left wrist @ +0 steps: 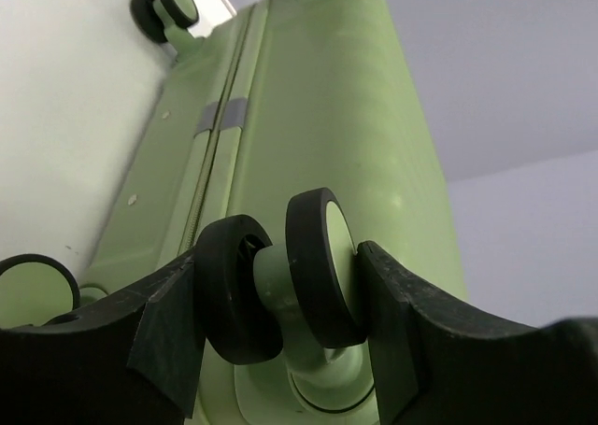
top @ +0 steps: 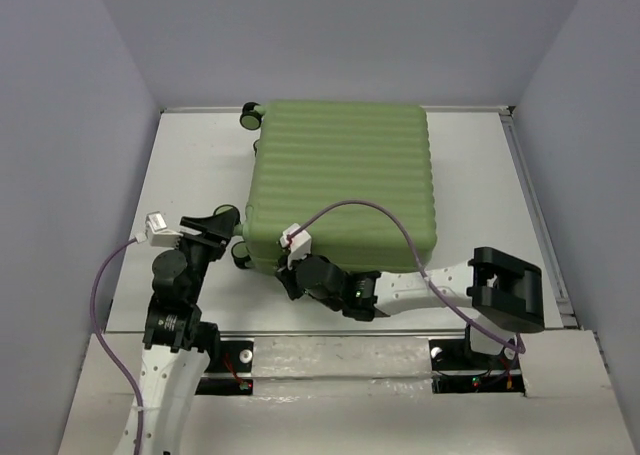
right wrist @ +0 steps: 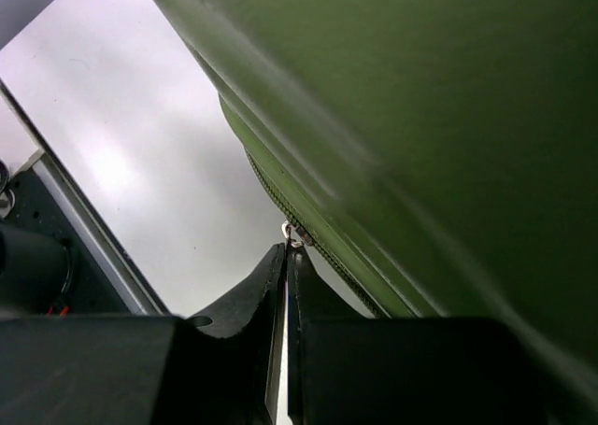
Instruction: Pack the luggage
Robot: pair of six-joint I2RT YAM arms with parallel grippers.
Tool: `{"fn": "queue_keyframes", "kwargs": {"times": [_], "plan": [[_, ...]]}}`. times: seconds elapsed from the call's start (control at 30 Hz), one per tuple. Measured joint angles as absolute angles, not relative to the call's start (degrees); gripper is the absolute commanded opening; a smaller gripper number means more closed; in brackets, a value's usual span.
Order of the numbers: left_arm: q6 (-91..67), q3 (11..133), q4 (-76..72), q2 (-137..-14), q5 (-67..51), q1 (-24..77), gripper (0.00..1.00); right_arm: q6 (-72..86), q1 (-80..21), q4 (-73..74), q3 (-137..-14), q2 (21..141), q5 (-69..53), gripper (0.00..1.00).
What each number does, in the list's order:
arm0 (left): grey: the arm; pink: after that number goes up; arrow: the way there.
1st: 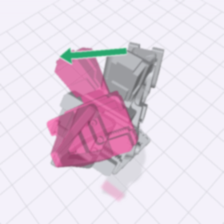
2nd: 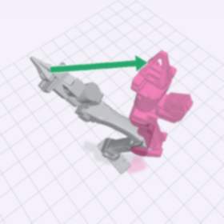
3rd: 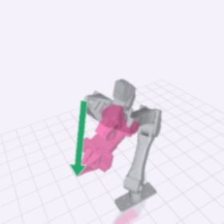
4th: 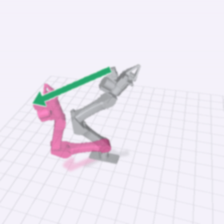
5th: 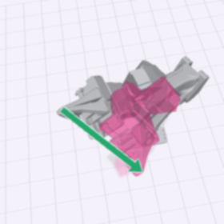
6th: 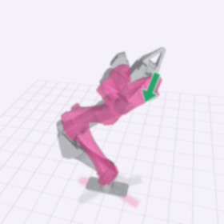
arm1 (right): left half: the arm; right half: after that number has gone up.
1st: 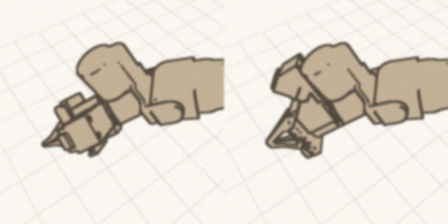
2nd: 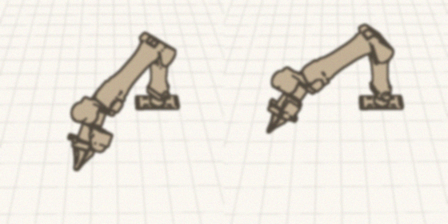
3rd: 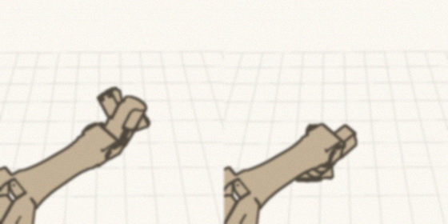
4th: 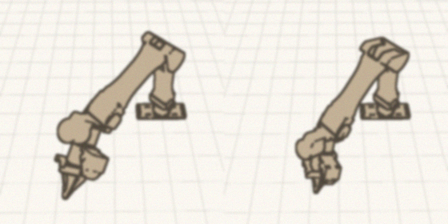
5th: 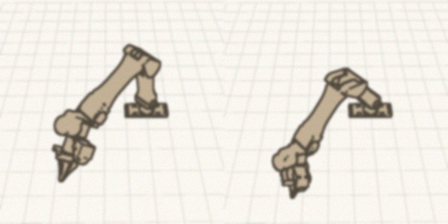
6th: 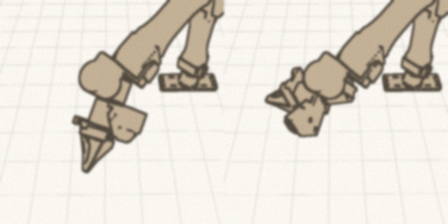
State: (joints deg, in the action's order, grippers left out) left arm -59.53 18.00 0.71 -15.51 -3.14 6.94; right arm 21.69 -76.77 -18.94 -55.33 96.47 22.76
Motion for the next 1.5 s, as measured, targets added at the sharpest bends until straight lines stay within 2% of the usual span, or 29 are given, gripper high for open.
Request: {"fn": "queue_keyframes", "kwargs": {"times": [0.23, 0.33, 0.47, 0.53, 0.7, 0.97, 1.17, 1.2, 1.27, 1.3, 1.33, 1.37, 1.4, 1.47, 1.5], "plan": [[-61.1, 16.49, -3.86, -17.06, -3.95, 18.46, 0.06, 21.61, -72.62, -21.93, -40.25, 82.32, 18.31, 0.07], [-61.52, 16.49, -8.34, -21.41, -1.19, 27.46, 0.06, 21.58, -70.15, -20.47, -34.39, 74.91, 16.21, 0.07], [-61.49, 18.9, -15.92, -32.47, 12.19, 45.45, 0.06, 21.12, -68.53, -16.78, -29.58, 67.46, 15.84, 0.07], [-61.28, 21.5, -18.39, -38.7, 17.65, 50.33, 0.06, 20.97, -67.88, -16.1, -29.06, 66.96, 16.62, 0.07], [-60.73, 26.22, -21.43, -48.56, 21.3, 53.6, 0.06, 20.86, -69.14, -24.12, -32.45, 75.83, 21.98, 0.07], [-59.42, 28.03, -15.66, -45.23, 20.08, 53.82, 0.06, 21.06, -72.82, -43.05, -30.59, 84.99, 34.04, 0.07], [-58.02, 28.03, -10.83, -41.85, 17.74, 54.41, 0.06, 20.84, -74.28, -49.69, -29.76, 87.66, 36.25, 0.09], [-57.63, 28.14, -10.5, -41.8, 17.34, 54.48, 0.08, 21.21, -74.37, -50.24, -29.12, 87.42, 36.12, 0.11], [-55.7, 29.34, -8.93, -42.04, 15.94, 55.09, 0.33, 21.82, -74.59, -50.59, -27.51, 85.91, 35.31, 0.12], [-54.43, 30.63, -7.38, -42.5, 14.81, 55.48, 0.62, 22.35, -74.83, -50.57, -26.0, 84.23, 34.74, 0.12], [-53.34, 32.05, -5.58, -43.03, 13.85, 55.81, 0.76, 22.85, -75.09, -50.46, -24.36, 82.61, 33.95, 0.15], [-51.16, 34.17, -2.98, -44.07, 12.01, 56.23, 0.85, 23.53, -75.33, -49.98, -22.13, 79.64, 33.08, 0.22], [-49.69, 35.7, -1.45, -44.82, 11.0, 56.36, 0.9, 24.64, -75.66, -48.77, -19.84, 76.18, 31.94, 0.36], [-44.97, 40.95, 3.25, -47.42, 9.58, 56.45, 0.95, 27.22, -76.23, -45.3, -17.89, 71.18, 30.3, 0.53], [-42.57, 44.77, 5.65, -48.64, 9.5, 55.68, 0.95, 28.64, -76.25, -42.96, -17.82, 69.19, 28.53, 0.66]]}}
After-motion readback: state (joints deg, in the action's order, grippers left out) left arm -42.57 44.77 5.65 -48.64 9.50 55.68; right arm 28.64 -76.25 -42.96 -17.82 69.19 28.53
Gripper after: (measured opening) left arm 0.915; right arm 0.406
